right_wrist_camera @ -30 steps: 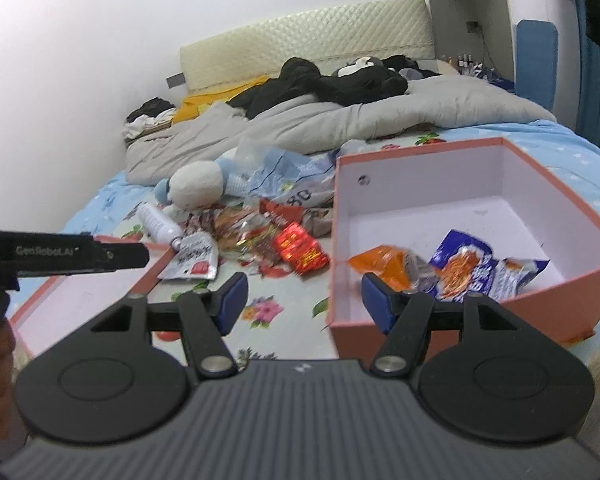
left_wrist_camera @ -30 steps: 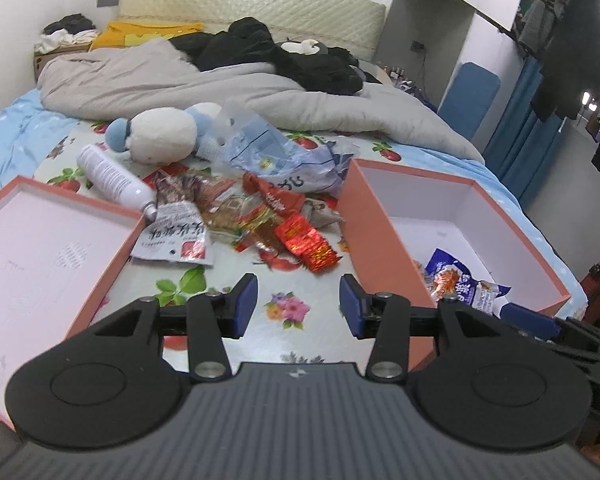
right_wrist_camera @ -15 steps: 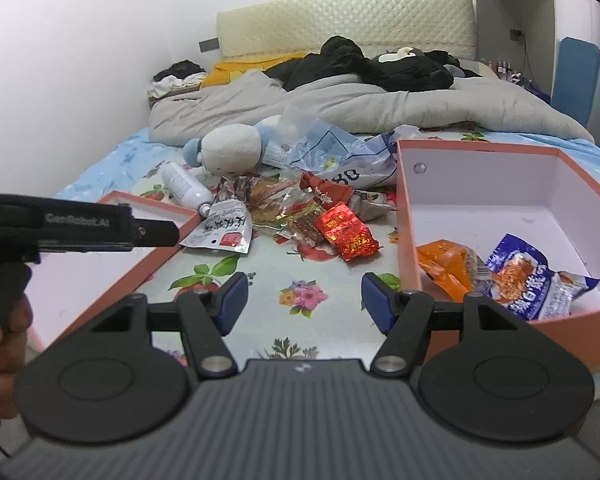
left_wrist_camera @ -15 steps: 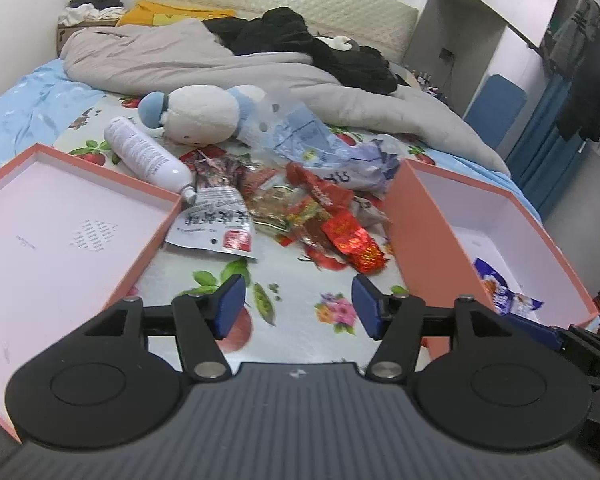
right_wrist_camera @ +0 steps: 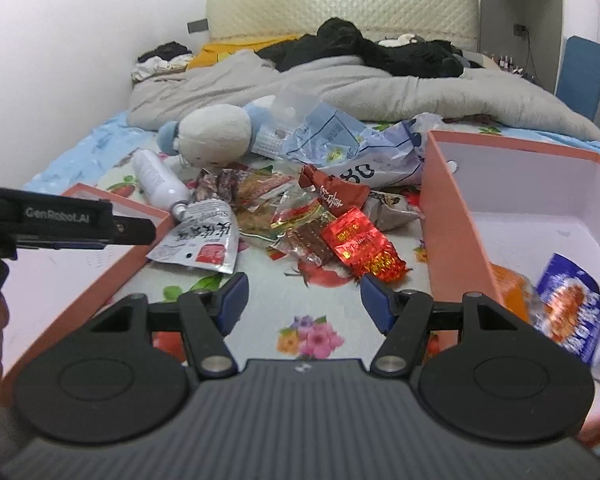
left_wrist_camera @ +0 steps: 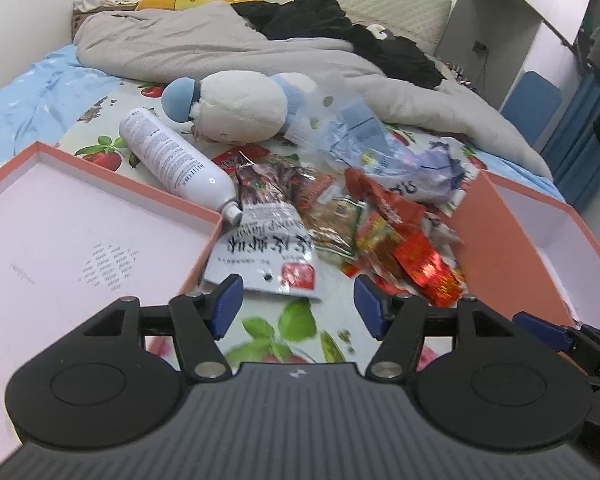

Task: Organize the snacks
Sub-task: 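Grasp the red foil tea packet with the right tool while the left tool grasps the shrimp-flavor bag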

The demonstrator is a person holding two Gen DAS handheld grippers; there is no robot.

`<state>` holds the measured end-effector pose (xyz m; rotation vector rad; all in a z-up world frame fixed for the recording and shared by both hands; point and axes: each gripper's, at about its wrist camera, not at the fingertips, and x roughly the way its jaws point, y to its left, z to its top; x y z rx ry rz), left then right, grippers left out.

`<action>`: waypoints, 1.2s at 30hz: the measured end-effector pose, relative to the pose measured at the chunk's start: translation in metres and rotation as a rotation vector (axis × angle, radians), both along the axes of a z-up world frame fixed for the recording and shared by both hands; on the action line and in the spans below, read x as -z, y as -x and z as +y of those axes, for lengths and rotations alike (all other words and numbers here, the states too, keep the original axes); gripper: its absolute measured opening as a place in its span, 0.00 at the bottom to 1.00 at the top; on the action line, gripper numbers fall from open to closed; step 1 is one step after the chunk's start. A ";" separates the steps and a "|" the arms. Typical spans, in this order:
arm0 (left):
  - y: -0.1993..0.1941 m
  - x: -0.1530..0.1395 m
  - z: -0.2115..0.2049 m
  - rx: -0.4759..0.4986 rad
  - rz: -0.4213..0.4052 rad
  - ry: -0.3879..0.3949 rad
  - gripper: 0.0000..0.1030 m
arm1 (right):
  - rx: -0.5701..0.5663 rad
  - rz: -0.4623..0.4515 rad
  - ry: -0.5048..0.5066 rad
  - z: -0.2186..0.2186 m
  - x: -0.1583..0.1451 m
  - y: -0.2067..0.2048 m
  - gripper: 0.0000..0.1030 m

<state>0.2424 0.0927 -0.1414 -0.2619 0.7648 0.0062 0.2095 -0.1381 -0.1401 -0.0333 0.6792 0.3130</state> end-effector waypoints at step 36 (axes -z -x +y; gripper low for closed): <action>-0.131 0.087 -0.020 -0.025 0.104 -0.130 0.47 | 0.024 0.045 0.336 0.023 0.081 -0.114 0.52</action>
